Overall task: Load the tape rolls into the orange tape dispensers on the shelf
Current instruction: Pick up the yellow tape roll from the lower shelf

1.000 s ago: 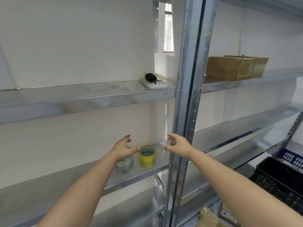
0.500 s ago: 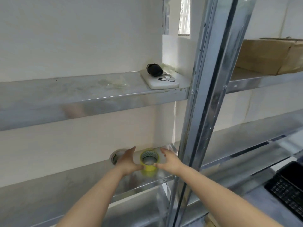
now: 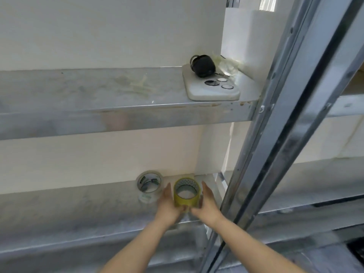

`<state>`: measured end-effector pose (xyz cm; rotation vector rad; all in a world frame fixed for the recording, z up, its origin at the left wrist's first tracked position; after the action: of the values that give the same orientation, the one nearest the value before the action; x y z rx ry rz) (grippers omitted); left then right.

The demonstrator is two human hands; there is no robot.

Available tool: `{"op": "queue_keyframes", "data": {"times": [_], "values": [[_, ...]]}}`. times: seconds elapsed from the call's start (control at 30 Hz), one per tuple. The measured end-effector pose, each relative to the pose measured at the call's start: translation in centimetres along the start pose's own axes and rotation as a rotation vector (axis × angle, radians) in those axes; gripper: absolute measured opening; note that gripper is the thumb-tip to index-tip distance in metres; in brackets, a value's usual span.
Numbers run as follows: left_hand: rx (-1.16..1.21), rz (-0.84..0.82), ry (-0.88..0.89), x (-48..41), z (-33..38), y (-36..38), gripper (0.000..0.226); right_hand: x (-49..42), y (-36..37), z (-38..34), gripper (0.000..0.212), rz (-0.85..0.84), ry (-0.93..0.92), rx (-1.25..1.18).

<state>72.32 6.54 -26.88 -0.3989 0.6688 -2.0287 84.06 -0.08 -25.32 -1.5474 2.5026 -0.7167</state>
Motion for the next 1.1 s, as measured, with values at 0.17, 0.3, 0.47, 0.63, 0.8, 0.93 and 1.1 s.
{"op": "queue_keyframes", "data": {"times": [0.17, 0.3, 0.47, 0.63, 0.8, 0.93, 1.1], "values": [[0.038, -0.027, -0.028, -0.5, -0.5, 0.3, 0.101, -0.2, 0.8, 2.1, 0.083, -0.106, 0.095, 0.019], [0.116, 0.025, 0.014, -1.0, -0.6, 0.3, 0.066, -0.6, 1.2, 2.5, 0.075, -0.078, 0.066, 0.008], [0.193, 0.095, 0.037, -0.9, 0.2, 0.4, 0.050, -0.7, 1.2, 2.1, 0.070, -0.032, 0.037, 0.004], [0.242, 0.149, 0.019, -0.2, 0.7, -0.5, 0.056, -0.4, 1.1, 1.1, 0.074, -0.035, 0.026, 0.023], [0.189, 0.222, 0.029, 0.7, 1.0, -2.3, 0.059, -0.2, 1.3, -0.6, 0.074, -0.041, -0.006, 0.007], [0.169, 0.294, 0.026, 1.9, 0.4, -3.7, 0.063, -0.2, 2.3, -1.4, 0.070, -0.036, -0.077, 0.062], [0.161, 0.457, -0.009, 4.5, -1.1, -6.0, 0.067, 0.7, 4.7, -2.9, 0.074, -0.053, -0.185, 0.037]]}}
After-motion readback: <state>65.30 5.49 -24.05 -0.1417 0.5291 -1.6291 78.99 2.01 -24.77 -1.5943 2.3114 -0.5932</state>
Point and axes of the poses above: each hand's wrist, its own x-axis away from the middle knuckle, its own y-axis out of the palm, z = x × y, the point moved 5 cm from there along -x, towards the middle knuckle, and after that the axes turned 10 degrees about y, right-handed, at the moved point
